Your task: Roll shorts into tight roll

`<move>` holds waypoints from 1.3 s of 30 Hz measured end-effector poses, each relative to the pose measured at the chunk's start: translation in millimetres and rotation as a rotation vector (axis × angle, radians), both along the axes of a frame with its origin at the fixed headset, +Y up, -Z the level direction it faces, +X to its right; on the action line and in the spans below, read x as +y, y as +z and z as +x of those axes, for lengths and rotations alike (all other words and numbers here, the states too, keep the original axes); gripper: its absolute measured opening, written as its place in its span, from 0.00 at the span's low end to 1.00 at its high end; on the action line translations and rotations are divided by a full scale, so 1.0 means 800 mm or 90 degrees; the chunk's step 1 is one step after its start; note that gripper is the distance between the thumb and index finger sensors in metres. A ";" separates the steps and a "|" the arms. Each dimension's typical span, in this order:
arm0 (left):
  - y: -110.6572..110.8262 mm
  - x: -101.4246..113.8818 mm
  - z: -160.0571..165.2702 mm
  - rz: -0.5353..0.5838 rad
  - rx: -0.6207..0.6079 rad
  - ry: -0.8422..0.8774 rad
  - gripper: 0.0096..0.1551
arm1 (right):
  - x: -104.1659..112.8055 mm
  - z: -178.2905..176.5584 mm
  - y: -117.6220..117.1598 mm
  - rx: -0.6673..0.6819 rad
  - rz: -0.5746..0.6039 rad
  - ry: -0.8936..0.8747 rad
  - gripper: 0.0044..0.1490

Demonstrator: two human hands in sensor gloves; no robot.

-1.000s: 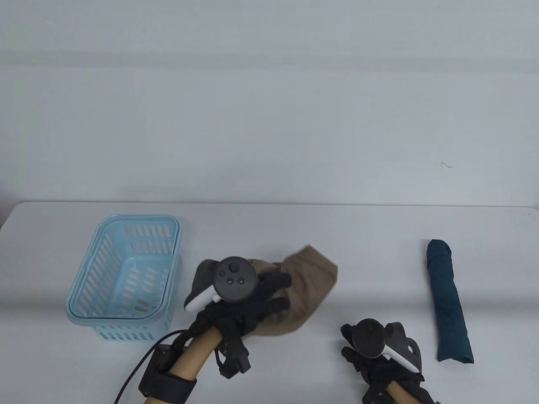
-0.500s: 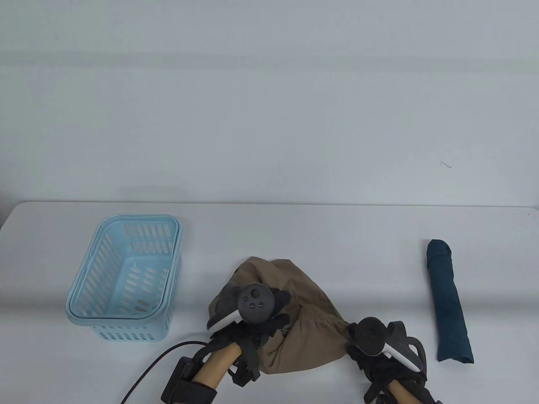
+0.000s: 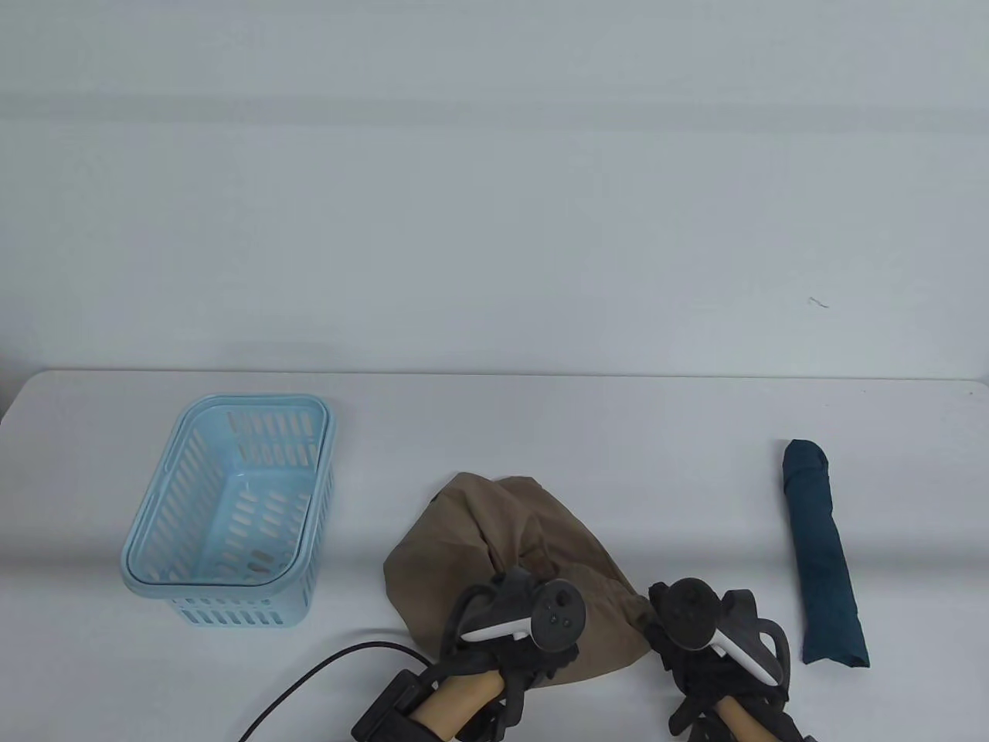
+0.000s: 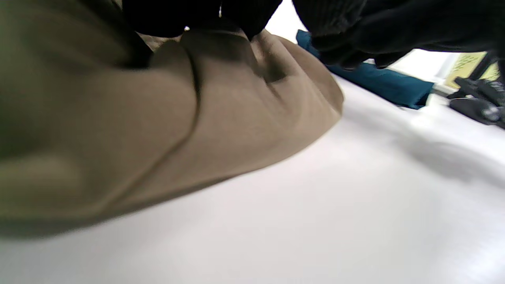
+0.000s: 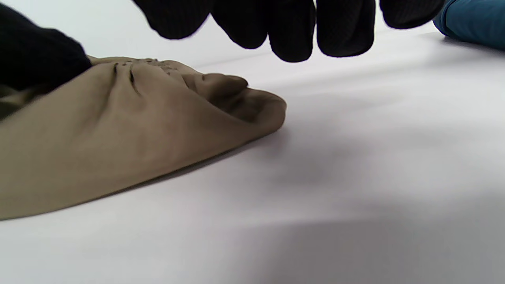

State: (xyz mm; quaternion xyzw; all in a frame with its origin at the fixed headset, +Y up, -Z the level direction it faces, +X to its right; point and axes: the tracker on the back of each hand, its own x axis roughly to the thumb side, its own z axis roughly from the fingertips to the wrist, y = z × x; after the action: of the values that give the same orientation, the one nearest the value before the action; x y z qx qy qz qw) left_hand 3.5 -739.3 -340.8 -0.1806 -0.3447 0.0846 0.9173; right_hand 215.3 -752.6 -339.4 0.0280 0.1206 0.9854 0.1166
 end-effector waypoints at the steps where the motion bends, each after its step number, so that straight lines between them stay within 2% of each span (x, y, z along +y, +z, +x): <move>1: 0.007 -0.002 0.001 -0.004 -0.016 0.009 0.40 | 0.000 -0.001 0.000 0.002 -0.002 -0.004 0.40; 10: 0.051 -0.013 0.005 0.021 -0.124 0.000 0.39 | -0.005 -0.003 0.000 0.019 -0.035 -0.034 0.44; 18: 0.062 -0.038 0.009 -0.015 -0.155 -0.037 0.38 | -0.025 -0.002 -0.003 -0.018 -0.042 -0.025 0.46; 21: 0.067 -0.045 0.012 -0.015 -0.170 -0.054 0.38 | -0.032 -0.003 -0.006 -0.013 -0.076 -0.044 0.49; 25: 0.072 -0.049 0.014 0.005 -0.187 -0.079 0.38 | -0.036 0.000 -0.009 -0.020 -0.138 -0.148 0.54; 27: 0.072 -0.049 0.014 0.002 -0.186 -0.079 0.38 | -0.036 0.003 -0.010 -0.028 -0.153 -0.199 0.52; 29: 0.070 -0.049 0.013 -0.010 -0.181 -0.067 0.38 | -0.033 0.007 -0.011 -0.032 -0.135 -0.213 0.47; 33: 0.065 -0.044 0.010 -0.027 -0.180 -0.053 0.38 | -0.024 0.015 -0.011 -0.026 -0.091 -0.184 0.30; 35: 0.059 -0.032 0.004 -0.016 -0.164 -0.018 0.37 | -0.019 0.017 -0.011 -0.017 -0.093 -0.173 0.27; 39: 0.032 0.004 -0.010 0.009 -0.076 0.075 0.34 | -0.012 0.020 -0.012 -0.008 -0.101 -0.157 0.26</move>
State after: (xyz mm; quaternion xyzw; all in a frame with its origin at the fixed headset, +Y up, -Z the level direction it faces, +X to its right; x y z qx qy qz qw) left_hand -4.8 -736.4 -315.2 -0.1580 -0.4093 0.1251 0.8899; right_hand 231.5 -762.3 -348.7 0.0267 0.1933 0.9510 0.2397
